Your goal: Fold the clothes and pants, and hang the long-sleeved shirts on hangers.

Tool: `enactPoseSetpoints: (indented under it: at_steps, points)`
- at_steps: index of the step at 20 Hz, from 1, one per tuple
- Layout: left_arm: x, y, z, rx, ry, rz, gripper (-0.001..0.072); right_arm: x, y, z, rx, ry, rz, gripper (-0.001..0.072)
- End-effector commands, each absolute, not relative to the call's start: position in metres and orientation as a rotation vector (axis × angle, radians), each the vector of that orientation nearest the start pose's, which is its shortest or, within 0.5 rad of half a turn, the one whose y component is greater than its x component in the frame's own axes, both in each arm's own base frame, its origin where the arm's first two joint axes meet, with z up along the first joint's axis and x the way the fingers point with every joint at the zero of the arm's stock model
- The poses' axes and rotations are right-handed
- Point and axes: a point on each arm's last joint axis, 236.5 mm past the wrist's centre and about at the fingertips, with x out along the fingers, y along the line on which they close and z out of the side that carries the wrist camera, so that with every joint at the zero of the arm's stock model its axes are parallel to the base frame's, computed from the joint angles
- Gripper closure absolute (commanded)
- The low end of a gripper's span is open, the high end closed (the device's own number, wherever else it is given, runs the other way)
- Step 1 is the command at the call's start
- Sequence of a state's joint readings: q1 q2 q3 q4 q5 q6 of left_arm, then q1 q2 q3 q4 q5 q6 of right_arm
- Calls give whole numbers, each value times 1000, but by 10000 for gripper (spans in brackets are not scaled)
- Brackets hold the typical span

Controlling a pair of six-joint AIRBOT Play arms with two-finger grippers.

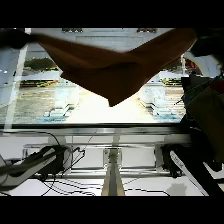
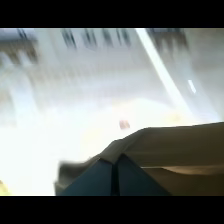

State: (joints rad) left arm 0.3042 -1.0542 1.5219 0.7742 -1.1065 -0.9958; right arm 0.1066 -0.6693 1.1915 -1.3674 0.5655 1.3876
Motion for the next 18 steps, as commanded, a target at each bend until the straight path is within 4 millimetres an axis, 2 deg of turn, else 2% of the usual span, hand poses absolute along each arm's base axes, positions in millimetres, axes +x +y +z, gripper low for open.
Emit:
enactPoseSetpoints:
  at_steps: [1, 3, 6, 8, 9, 10, 11, 12, 13, 14, 16, 18]
  points:
    - [342, -22, 462, -25, -25, -262, 694, 287, 56, 473, -112, -215, 202, 702]
    - [293, -33, 497, 24, -137, -240, 694, 248, 52, 512, -111, -323, 195, 702]
    - [224, -51, 533, 100, -278, -209, 694, 191, 47, 550, -112, -447, 188, 702]
    - [181, -49, 552, 167, -372, -122, 695, 171, 47, 553, -151, -447, 192, 703]
    - [165, -40, 559, 183, -403, -55, 695, 168, 48, 549, -158, -425, 199, 703]
    - [154, -27, 561, 198, -412, 24, 695, 171, 50, 542, -163, -392, 207, 703]
    - [151, -11, 557, 201, -392, 100, 695, 180, 52, 533, -169, -349, 215, 704]
    - [157, 9, 547, 187, -340, 170, 695, 199, 55, 517, -178, -273, 225, 705]
    - [170, 23, 531, 170, -267, 208, 695, 223, 60, 492, -185, -168, 245, 705]
    - [194, 34, 505, 159, -159, 212, 695, 251, 66, 455, -196, -14, 273, 706]
    - [253, 43, 435, 86, 105, 145, 697, 299, 74, 367, -223, 332, 322, 705]
    - [313, 44, 343, -28, 402, 42, 696, 334, 76, 285, -247, 635, 358, 705]
